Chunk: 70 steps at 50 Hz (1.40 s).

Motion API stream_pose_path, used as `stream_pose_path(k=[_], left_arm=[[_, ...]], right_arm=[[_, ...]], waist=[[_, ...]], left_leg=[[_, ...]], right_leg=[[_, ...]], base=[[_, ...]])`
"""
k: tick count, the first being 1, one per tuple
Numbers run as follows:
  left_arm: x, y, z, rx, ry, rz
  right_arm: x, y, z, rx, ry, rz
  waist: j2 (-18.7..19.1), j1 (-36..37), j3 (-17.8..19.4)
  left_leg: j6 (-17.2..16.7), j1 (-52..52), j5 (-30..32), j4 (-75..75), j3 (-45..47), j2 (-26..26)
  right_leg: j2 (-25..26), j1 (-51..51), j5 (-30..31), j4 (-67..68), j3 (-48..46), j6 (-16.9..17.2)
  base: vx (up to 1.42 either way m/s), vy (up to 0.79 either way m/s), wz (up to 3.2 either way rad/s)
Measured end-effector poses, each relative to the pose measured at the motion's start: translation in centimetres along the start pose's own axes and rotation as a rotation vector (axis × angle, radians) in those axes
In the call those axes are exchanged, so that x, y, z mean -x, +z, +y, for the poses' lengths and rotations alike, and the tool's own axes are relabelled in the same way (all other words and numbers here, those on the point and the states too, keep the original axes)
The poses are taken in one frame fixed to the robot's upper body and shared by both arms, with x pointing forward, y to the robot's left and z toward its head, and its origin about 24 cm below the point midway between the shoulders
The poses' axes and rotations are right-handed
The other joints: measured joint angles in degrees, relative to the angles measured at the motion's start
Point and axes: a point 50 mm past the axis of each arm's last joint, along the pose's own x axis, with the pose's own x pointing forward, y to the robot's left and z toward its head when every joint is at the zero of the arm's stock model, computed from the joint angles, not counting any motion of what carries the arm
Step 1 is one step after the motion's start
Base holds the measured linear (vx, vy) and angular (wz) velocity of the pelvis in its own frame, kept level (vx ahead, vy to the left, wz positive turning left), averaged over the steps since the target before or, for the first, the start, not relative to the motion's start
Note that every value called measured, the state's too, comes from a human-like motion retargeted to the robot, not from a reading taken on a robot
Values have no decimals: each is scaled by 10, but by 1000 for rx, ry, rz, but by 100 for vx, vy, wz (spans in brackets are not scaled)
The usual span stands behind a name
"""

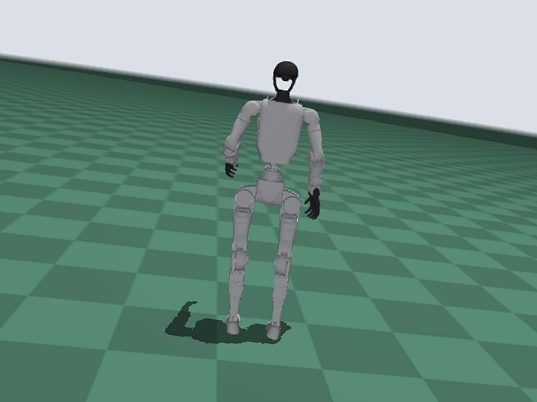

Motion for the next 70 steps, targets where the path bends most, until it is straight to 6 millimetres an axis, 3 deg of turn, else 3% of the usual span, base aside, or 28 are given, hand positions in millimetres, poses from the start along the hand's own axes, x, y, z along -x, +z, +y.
stream_pose_path(k=[7, 13, 21, 25, 30, 34, 37, 40, 43, 45, 47, 48, 50, 51, 52, 53, 54, 55, 56, 57, 58, 59, 61, 65, 70], left_arm=[[4, 55, -12, -23, -85, -238], [19, 143, -32, -99, -230, -655], [63, 264, -41, -139, -30, -1352], [89, 306, -40, -78, 117, -1660], [105, 342, -55, -158, 190, -1885], [106, 366, -75, -400, 186, -2017], [95, 380, -90, -672, 173, -2061], [71, 386, -99, -1005, 165, -2027], [34, 384, -93, -1379, 161, -1907], [8, 383, -76, -1611, 178, -1774], [-17, 379, -56, -1511, 33, -1483], [-28, 378, -37, -1542, 57, -1369], [-48, 373, 9, -1656, 168, -1161], [-55, 370, 42, -1869, 309, -1100], [-60, 364, 71, -1976, 386, -997], [-66, 356, 93, -1856, 387, -853], [-67, 347, 119, -1862, 414, -724], [-65, 338, 146, -1927, 449, -593], [-62, 338, 166, -1870, 504, -498], [-57, 333, 189, -1922, 571, -403], [-47, 319, 216, -2204, 626, -294], [-38, 311, 236, -2311, 650, -202], [-20, 303, 265, -2366, 679, -37], [15, 297, 306, -2380, 754, 221], [49, 298, 337, -2294, 860, 436]], right_arm=[[-6, 23, -21, -155, -135, -55], [-6, 31, -35, -205, -217, -98], [-2, 9, -47, -126, -218, -34], [1, -9, -56, -149, -254, 23], [7, -35, -51, -163, -242, 117], [11, -48, -38, -130, -178, 165], [11, -51, -33, -85, -130, 168], [10, -47, -34, -32, -106, 143], [6, -37, -38, -3, -113, 98], [4, -30, -45, 7, -137, 74], [-4, -13, -55, -7, -171, 55], [-5, -10, -62, -5, -194, 45], [-5, -8, -77, 2, -242, 27], [-4, -5, -94, 14, -281, 1], [-3, -3, -103, 19, -303, -12], [-4, -2, -96, 7, -289, -3], [-4, -6, -91, 5, -271, 6], [-2, -12, -86, 9, -252, 15], [-2, -12, -88, 4, -260, 28], [-2, -13, -95, 9, -277, 34], [2, -16, -110, 31, -308, 25], [3, -20, -113, 40, -308, 33], [7, -34, -96, 35, -240, 70], [14, -50, -74, 43, -124, 100], [15, -47, -57, 73, -47, 70]], waist=[[14, -11, -6], [18, -35, -18], [32, -70, -25], [37, -97, -12], [32, -102, -9], [29, -98, -10], [30, -102, -8], [33, -114, -4], [43, -129, -4], [45, -145, -2], [47, -151, 6], [54, -157, 7], [72, -165, 4], [91, -172, 3], [101, -176, 0], [91, -176, -5], [86, -177, -12], [84, -179, -19], [84, -169, -19], [89, -162, -19], [107, -160, -18], [112, -154, -18], [103, -145, -25], [90, -116, -33], [84, -91, -32]], left_leg=[[-4, -7, -3, -9, 16, 15], [-4, -3, -8, -13, 35, 9], [34, -16, -25, 79, 67, 1], [54, -84, -36, 248, 61, -4], [58, -174, -39, 362, 53, -11], [51, -216, -42, 336, 88, 27], [32, -236, -16, 274, 109, 58], [2, -247, 49, 189, 110, 81], [-27, -262, 108, 107, 100, 120], [-36, -250, 135, 31, 104, 125], [-41, -214, 182, -87, 109, 136], [-45, -217, 169, -87, 116, 146], [-51, -221, 162, -87, 132, 161], [-53, -225, 174, -87, 138, 166], [-54, -226, 189, -87, 145, 169], [-54, -223, 209, -87, 155, 168], [-54, -228, 215, -68, 165, 169], [-54, -236, 215, -39, 176, 169], [-54, -219, 242, -68, 176, 166], [-53, -207, 259, -87, 176, 164], [-54, -203, 257, -87, 176, 164], [-52, -196, 250, -87, 177, 160], [-39, -198, 210, -51, 184, 153], [-17, -188, 156, -10, 191, 131], [-11, -162, 133, -9, 178, 116]], right_leg=[[4, -62, -26, 77, -17, -7], [-2, -66, -26, 55, -16, -2], [-10, -19, -24, 12, 18, 13], [-21, 10, -30, 10, 27, 13], [-31, 22, -41, 28, 48, 21], [-25, 37, -44, 23, 68, 22], [-21, 51, -47, 18, 83, 22], [-19, 64, -52, 17, 98, 22], [-3, 60, -61, 33, 112, 22], [-14, 76, -62, 19, 122, 22], [-12, 71, -71, 35, 132, 22], [-13, 74, -74, 37, 137, 22], [-16, 77, -76, 40, 146, 22], [-15, 73, -76, 45, 148, 22], [-17, 70, -75, 50, 151, 22], [-25, 67, -73, 57, 157, 22], [-34, 67, -68, 59, 162, 22], [-43, 70, -62, 60, 167, 22], [-43, 59, -51, 76, 174, 22], [-42, 50, -39, 91, 179, 22], [-40, 42, -21, 105, 182, 22], [-41, 34, 0, 121, 184, 22], [-49, 21, 50, 153, 179, 22], [-70, -38, 128, 271, 138, 14], [-90, -107, 78, 392, 26, -54]], base=[[0, -1, -14], [7, -5, -28], [14, -5, -34], [18, -3, -16], [21, 0, -38], [25, 0, -59], [28, 4, -56], [32, 11, -52], [35, 10, -60], [38, 19, -57], [37, 16, -69], [42, 22, -71], [45, 28, -65], [46, 32, -56], [46, 36, -58], [49, 42, -62], [53, 49, -58], [51, 43, -59], [48, 36, -61], [44, 29, -58], [46, 34, -43], [47, 39, -32], [48, 51, -3], [43, 50, 7], [35, 33, 35]])
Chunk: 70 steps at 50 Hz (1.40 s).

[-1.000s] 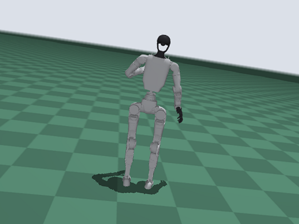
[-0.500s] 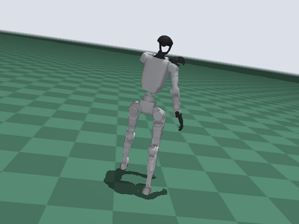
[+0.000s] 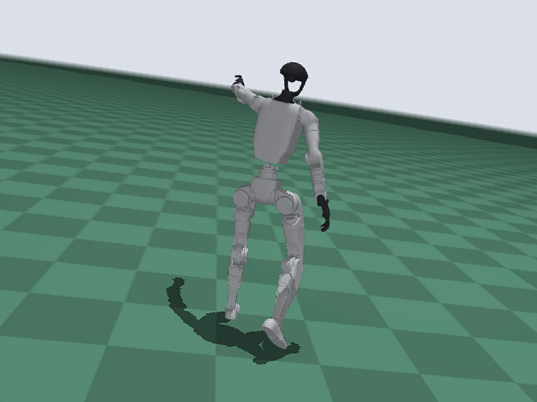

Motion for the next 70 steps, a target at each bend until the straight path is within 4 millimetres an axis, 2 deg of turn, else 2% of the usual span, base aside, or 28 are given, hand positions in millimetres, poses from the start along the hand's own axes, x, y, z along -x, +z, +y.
stream_pose_path(k=[3, 5, 7, 12, 16, 20, 23, 25, 27, 30, 32, 34, 38, 41, 45, 47, 50, 53, 58, 60, 62, 65, 70], left_arm=[[3, -13, -6, 17, -46, 47], [5, -17, -9, 13, -67, 66], [7, -19, -13, 7, -81, 69], [11, -21, -19, -2, -113, 67], [11, -20, -20, 22, -124, 61], [7, -16, -15, 162, -114, 89], [7, -4, -18, 425, -100, 158], [10, 13, -27, 669, -105, 217], [16, 36, -39, 965, -104, 286], [33, 76, -58, 1399, -128, 386], [52, 108, -73, 1588, -192, 406], [74, 144, -78, 1872, -210, 467], [139, 218, -84, 2185, -415, 423], [205, 273, -83, 2304, -680, 407], [295, 335, -64, 2314, -1057, 412], [332, 359, -48, 2297, -1221, 420], [372, 384, -21, 2289, -1425, 404], [385, 393, -6, 2304, -1521, 331], [375, 393, -4, 2262, -1552, 72], [371, 394, -5, 2217, -1567, -29], [372, 398, -3, 2199, -1604, -93], [374, 404, -1, 2172, -1617, -95], [379, 413, 1, 2118, -1599, 26]], right_arm=[[-1, 8, 8, 11, 15, -28], [-3, 14, 11, 29, 35, -46], [-4, 21, 12, 49, 51, -67], [-7, 35, 8, 92, 56, -116], [-8, 38, 5, 76, 30, -122], [-9, 39, 9, 15, 10, -106], [-10, 39, 14, -27, 1, -87], [-9, 36, 15, -43, -17, -71], [-11, 39, 14, -37, -11, -61], [-13, 41, 14, -24, -18, -54], [-13, 44, 13, -13, -16, -56], [-14, 51, 11, -27, -61, -67], [-12, 64, 9, -117, -80, -159], [-11, 70, 11, -146, -83, -182], [-7, 74, 22, -135, -74, -202], [-5, 75, 30, -117, -69, -207], [-1, 76, 43, -91, -50, -216], [3, 79, 56, -75, -22, -233], [8, 86, 74, -67, 60, -266], [9, 89, 78, -73, 112, -276], [8, 91, 78, -54, 126, -288], [6, 95, 76, -32, 146, -303], [1, 96, 80, -6, 126, -277]], waist=[[-14, 4, 3], [-16, 4, 6], [-25, 3, 7], [-48, -4, 13], [-69, -9, 19], [-89, 0, 24], [-95, 17, 28], [-96, 34, 30], [-87, 41, 31], [-78, 55, 31], [-71, 60, 30], [-67, 66, 30], [-65, 77, 33], [-65, 81, 33], [-70, 86, 35], [-73, 88, 36], [-77, 92, 32], [-80, 98, 35], [-85, 111, 33], [-89, 118, 29], [-85, 111, 33], [-83, 110, 46], [-84, 108, 36]], left_leg=[[-1, 11, -15, 6, -20, -16], [-2, 17, -16, 3, -37, -24], [-3, 23, -19, 2, -54, -35], [-7, 34, -25, -3, -102, -71], [-9, 50, -32, -9, -144, -100], [-5, 73, -38, -20, -180, -121], [-2, 91, -46, -24, -198, -128], [1, 107, -59, -23, -203, -133], [2, 113, -61, -21, -213, -134], [5, 125, -72, -14, -219, -136], [6, 133, -78, -10, -221, -136], [7, 139, -83, -8, -222, -137], [8, 159, -94, -10, -218, -137], [11, 163, -100, -8, -216, -138], [14, 165, -106, -2, -216, -139], [16, 166, -108, 0, -219, -140], [17, 159, -108, 4, -226, -139], [19, 159, -108, 6, -236, -139], [23, 154, -104, 6, -253, -141], [30, 147, -104, 7, -253, -142], [24, 149, -101, 7, -261, -142], [26, 156, -105, 11, -260, -141], [33, 129, -106, 32, -259, -148]], right_leg=[[13, -19, -51, 4, -36, -5], [44, -29, -81, -30, -35, -11], [70, -37, -94, -79, -27, -1], [98, -46, -106, -229, -12, 20], [104, -38, -90, -325, 10, 41], [100, -17, -35, -371, 18, 56], [93, 9, -30, -382, 0, 57], [86, 15, -49, -356, -12, 71], [87, 45, -39, -398, -16, 60], [86, 68, -40, -409, -21, 62], [86, 80, -42, -414, -22, 63], [86, 90, -43, -420, -23, 65], [86, 114, -50, -432, -18, 70], [85, 123, -51, -440, -15, 71], [85, 128, -56, -441, -13, 69], [84, 128, -59, -438, -16, 67], [85, 126, -60, -438, -23, 63], [85, 131, -61, -441, -34, 62], [83, 134, -60, -445, -51, 63], [79, 109, -73, -406, -56, 66], [83, 133, -59, -444, -61, 62], [80, 130, -68, -418, -69, 70], [79, 125, -54, -446, -57, 66]], base=[[31, 21, 73], [26, 17, 85], [23, 13, 92], [21, 8, 103], [19, 2, 110], [18, -1, 91], [17, -3, 56], [18, -4, 30], [14, -3, 34], [14, -3, 15], [13, -3, 6], [12, -3, -1], [10, -2, -9], [8, -2, -9], [6, -2, -2], [0, 0, 0], [2, -3, 18], [2, -5, 30], [1, -5, 29], [0, -3, 5], [-1, -3, 29], [0, 0, 0], [0, 0, 0]])
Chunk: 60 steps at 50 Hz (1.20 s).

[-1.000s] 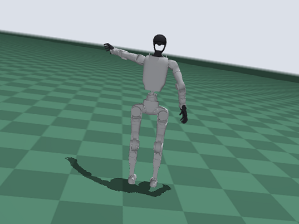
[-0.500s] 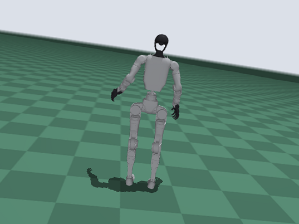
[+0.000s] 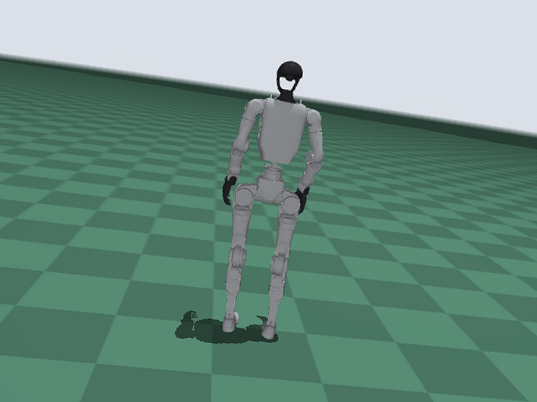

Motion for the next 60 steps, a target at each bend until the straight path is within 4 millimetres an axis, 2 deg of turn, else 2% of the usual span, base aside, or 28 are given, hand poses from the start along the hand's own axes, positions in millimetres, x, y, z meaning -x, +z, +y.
stream_pose_path(k=[8, 14, 18, 24, 28, 32, 35, 38, 41, 44, 48, 51, 55, 58, 60], left_arm=[[0, 15, 0, -110, 76, -102], [0, 5, 1, -106, 85, -60], [-1, -5, 4, -133, 112, -9], [-5, -4, 10, -125, 166, 6], [-6, -4, 10, -67, 167, 18], [-7, -4, 6, -36, 141, 25], [-6, -4, 4, -50, 125, 22], [-6, -2, 3, -76, 120, 3], [-6, 2, 4, -103, 120, -23], [-5, 5, 7, -126, 127, -52], [-4, 6, 13, -133, 148, -65], [-2, 3, 19, -110, 179, -58], [-2, 1, 29, -60, 203, -32], [-1, -2, 35, -24, 205, -13], [0, -9, 41, 55, 243, 78]], right_arm=[[1, -3, 5, -43, -85, 31], [0, -8, 0, -58, -124, 59], [-1, -10, 0, -41, -107, 69], [1, -6, 4, 19, -66, 20], [1, 2, 3, 25, -37, -24], [0, 17, -10, -17, -58, -96], [3, 36, -25, -33, -101, -199], [15, 66, -45, 15, -159, -378], [38, 107, -65, 127, -224, -625], [77, 156, -83, 293, -310, -926], [150, 222, -104, 558, -486, -1371], [213, 261, -111, 710, -639, -1713], [285, 297, -105, 911, -800, -2098], [326, 311, -94, 1057, -896, -2318], [347, 326, -88, 1133, -1031, -2342]], waist=[[-4, 5, 20], [4, -12, 26], [-3, -18, 10], [-11, -9, 3], [-14, 0, 0], [-10, -3, 8], [-6, -8, 12], [-4, -13, 15], [-3, -14, 17], [-7, -10, 15], [-14, 1, 6], [-21, 13, -3], [-39, 33, -17], [-45, 46, -28], [-54, 58, -46]], left_leg=[[12, -39, -37, 65, 66, 5], [-5, -11, -6, 16, 62, 19], [-11, 2, 0, -14, 65, 21], [-16, 14, 0, -27, 70, 19], [-13, 10, -1, -26, 75, 16], [-12, 6, -2, -22, 75, 14], [-11, 0, -2, -22, 73, 11], [-11, -6, 0, -24, 68, 7], [-11, -9, 1, -27, 59, 3], [-10, -5, 1, -29, 48, -2], [-12, 4, -3, -26, 30, -3], [-18, 14, -11, -20, 20, -1], [-21, 26, -19, -13, 17, -3], [-30, 30, -29, -2, 15, 0], [-17, 27, -16, -11, 19, -3]], right_leg=[[-11, 4, 2, -12, 8, 9], [3, 13, -1, -6, 9, 0], [3, 3, -6, 7, 12, -1], [1, 9, -11, 4, 15, -1], [-2, 4, -12, 5, 20, -1], [-4, 2, -11, 5, 20, 0], [-7, -4, -11, 4, 18, 1], [-11, -6, -12, 1, 11, 1], [-15, -5, -14, -2, 1, 1], [-19, 1, -19, -1, -11, 0], [-20, 12, -30, 11, -27, -7], [-20, 16, -43, 37, -36, -15], [-26, 8, -66, 87, -38, -22], [-24, 12, -74, 101, -42, -27], [-30, 1, -79, 107, -38, -29]], base=[[0, 0, 0], [0, 0, 0], [6, 4, -6], [2, 1, -5], [1, 1, -5], [0, 4, 0], [0, 7, 6], [1, 8, 14], [3, 8, 25], [7, 8, 33], [11, 7, 41], [15, 6, 31], [16, 5, 11], [14, 3, 10], [13, 3, -10]])
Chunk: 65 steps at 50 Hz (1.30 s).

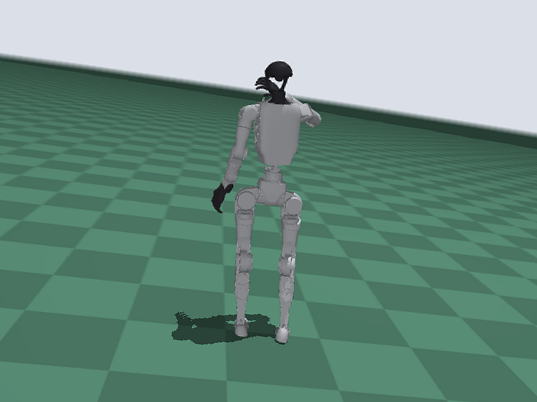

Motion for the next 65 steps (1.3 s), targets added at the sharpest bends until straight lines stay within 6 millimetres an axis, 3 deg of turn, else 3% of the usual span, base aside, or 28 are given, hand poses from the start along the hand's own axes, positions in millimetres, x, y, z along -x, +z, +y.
stream_pose_path(k=[4, 8, 12, 15, 18, 20, 24, 27, 30, 33, 37, 40, 45, 48, 51, 55, 57, 60, 62, 65], left_arm=[[1, 1, 4, 71, 12, 6], [0, 12, 7, 142, 37, -42], [0, 28, 11, 207, 65, -113], [0, 37, 16, 232, 85, -151], [-2, 40, 15, 149, 93, -175], [-6, 43, 25, 59, 119, -176], [-12, 44, 45, -105, 233, -176], [-15, 43, 56, -166, 256, -144], [-15, 35, 65, -152, 290, -96], [-12, 19, 76, -105, 330, -42], [-3, -10, 92, -90, 375, 37], [6, -34, 102, -143, 377, 111], [18, -63, 111, -257, 346, 221], [20, -66, 113, -266, 346, 236], [16, -60, 111, -231, 354, 215], [11, -50, 105, -172, 365, 189], [10, -52, 97, -172, 338, 186], [8, -51, 84, -190, 294, 192], [5, -47, 73, -220, 236, 176], [0, -34, 55, -251, 149, 122]], right_arm=[[-28, 5, -9, 117, -15, -154], [-39, 1, -6, 234, 28, -236], [-35, -22, 18, 354, 179, -247], [-17, -50, 48, 430, 380, -231], [14, -92, 76, 532, 612, -139], [45, -122, 88, 617, 789, -42], [141, -173, 95, 753, 1131, 172], [214, -197, 74, 834, 1380, 397], [272, -205, 40, 900, 1582, 611], [308, -203, 6, 952, 1719, 748], [336, -195, -29, 1009, 1838, 834], [347, -190, -49, 1042, 1896, 873], [357, -186, -77, 1083, 1962, 956], [360, -184, -90, 1103, 1980, 989], [360, -184, -98, 1122, 1974, 1003], [358, -185, -95, 1143, 1946, 982], [357, -186, -91, 1116, 1929, 983], [353, -186, -80, 1088, 1881, 980], [350, -186, -72, 1040, 1832, 1005], [345, -185, -62, 964, 1756, 1043]], waist=[[-11, 23, -18], [-17, 40, -18], [-28, 57, -14], [-27, 65, -4], [-22, 77, 14], [-28, 80, 25], [-49, 110, 35], [-51, 132, 39], [-50, 146, 39], [-42, 140, 43], [-32, 108, 50], [-21, 75, 53], [11, 24, 54], [28, -1, 52], [37, -29, 54], [42, -64, 70], [45, -89, 61], [41, -114, 71], [43, -124, 68], [45, -129, 63]], left_leg=[[1, 0, -2, -8, -1, -4], [2, 4, -6, -9, -11, -4], [4, 2, -8, -7, -24, -5], [4, 6, -10, -1, -34, 4], [-6, 16, -22, 7, -43, 18], [-8, 20, -19, 9, -49, 31], [-1, 16, -20, 19, -46, 35], [1, 3, -20, 33, -40, 42], [2, -7, -21, 41, -34, 42], [3, -4, -28, 45, -37, 38], [6, 18, -45, 37, -56, 30], [2, 40, -64, 33, -69, 33], [-22, 72, -97, 43, -67, 61], [-36, 88, -107, 53, -58, 76], [-44, 101, -105, 69, -55, 83], [-57, 132, -57, 97, -59, 82], [-46, 109, -23, 156, -62, 68], [-46, 86, 81, 248, -49, 46], [-38, 37, 118, 344, -22, 47], [-11, -43, 98, 469, 24, 50]], right_leg=[[-4, 1, -3, -7, -1, 2], [-3, 15, -3, -23, -15, 3], [-5, 12, -1, -13, -30, 3], [-3, -2, 4, 32, -37, -10], [-7, -53, 20, 157, -33, -30], [-2, -91, 47, 230, -21, -53], [-17, -190, 58, 363, -8, -47], [-26, -237, 45, 359, -23, -55], [-44, -264, 52, 291, -54, -52], [-54, -271, 97, 179, -75, -33], [-54, -276, 178, 24, -40, 13], [-52, -278, 207, -64, -1, 39], [-40, -274, 197, -151, -6, 39], [-30, -263, 176, -175, -26, 39], [-24, -247, 204, -183, -31, 39], [-20, -205, 263, -187, -23, 39], [-34, -195, 277, -181, -23, 39], [-44, -151, 273, -175, -11, 37], [-37, -138, 257, -164, -6, 26], [-27, -127, 232, -145, 5, 21]], base=[[12, 4, -3], [9, 0, 21], [8, 1, 26], [7, 1, 32], [7, 0, 20], [0, 0, 0], [5, -3, 0], [5, -2, -2], [13, -4, -3], [16, -4, 16], [22, -6, 31], [29, -14, 24], [36, -24, 5], [44, -26, -7], [49, -26, -1], [56, -26, -6], [59, -16, 5], [58, -23, -8], [51, -28, -26], [46, -25, -43]])
